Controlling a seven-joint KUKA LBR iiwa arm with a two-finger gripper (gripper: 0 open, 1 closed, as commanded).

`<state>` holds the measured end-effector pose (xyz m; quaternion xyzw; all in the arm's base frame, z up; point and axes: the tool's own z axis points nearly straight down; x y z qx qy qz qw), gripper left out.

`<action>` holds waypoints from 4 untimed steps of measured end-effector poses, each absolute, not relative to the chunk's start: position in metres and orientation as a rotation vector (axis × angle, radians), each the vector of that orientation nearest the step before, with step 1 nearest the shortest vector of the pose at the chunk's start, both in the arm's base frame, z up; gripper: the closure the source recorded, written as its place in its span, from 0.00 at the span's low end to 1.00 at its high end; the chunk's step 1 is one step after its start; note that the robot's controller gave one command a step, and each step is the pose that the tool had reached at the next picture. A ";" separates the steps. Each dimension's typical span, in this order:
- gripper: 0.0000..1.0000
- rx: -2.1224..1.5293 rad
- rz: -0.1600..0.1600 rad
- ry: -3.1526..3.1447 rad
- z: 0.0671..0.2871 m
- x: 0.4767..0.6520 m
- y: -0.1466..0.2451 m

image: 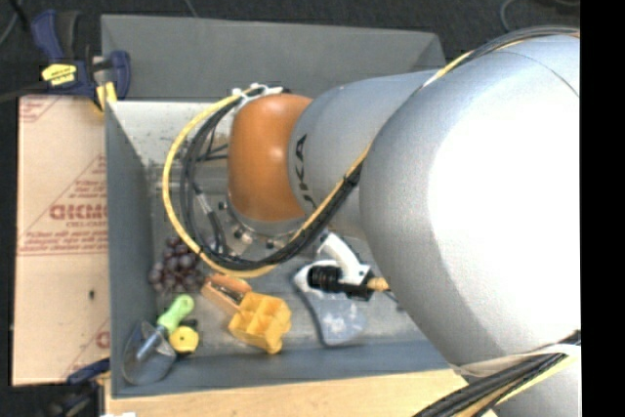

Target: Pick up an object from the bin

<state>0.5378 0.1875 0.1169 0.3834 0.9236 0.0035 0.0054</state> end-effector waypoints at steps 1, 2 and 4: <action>1.00 0.581 0.005 3.079 0.116 0.513 0.186; 1.00 0.583 0.005 3.078 0.116 0.513 0.186; 1.00 0.648 0.003 3.067 0.224 0.516 0.184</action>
Offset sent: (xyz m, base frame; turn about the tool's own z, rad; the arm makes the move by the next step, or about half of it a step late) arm 0.0000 0.0000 0.0000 0.0000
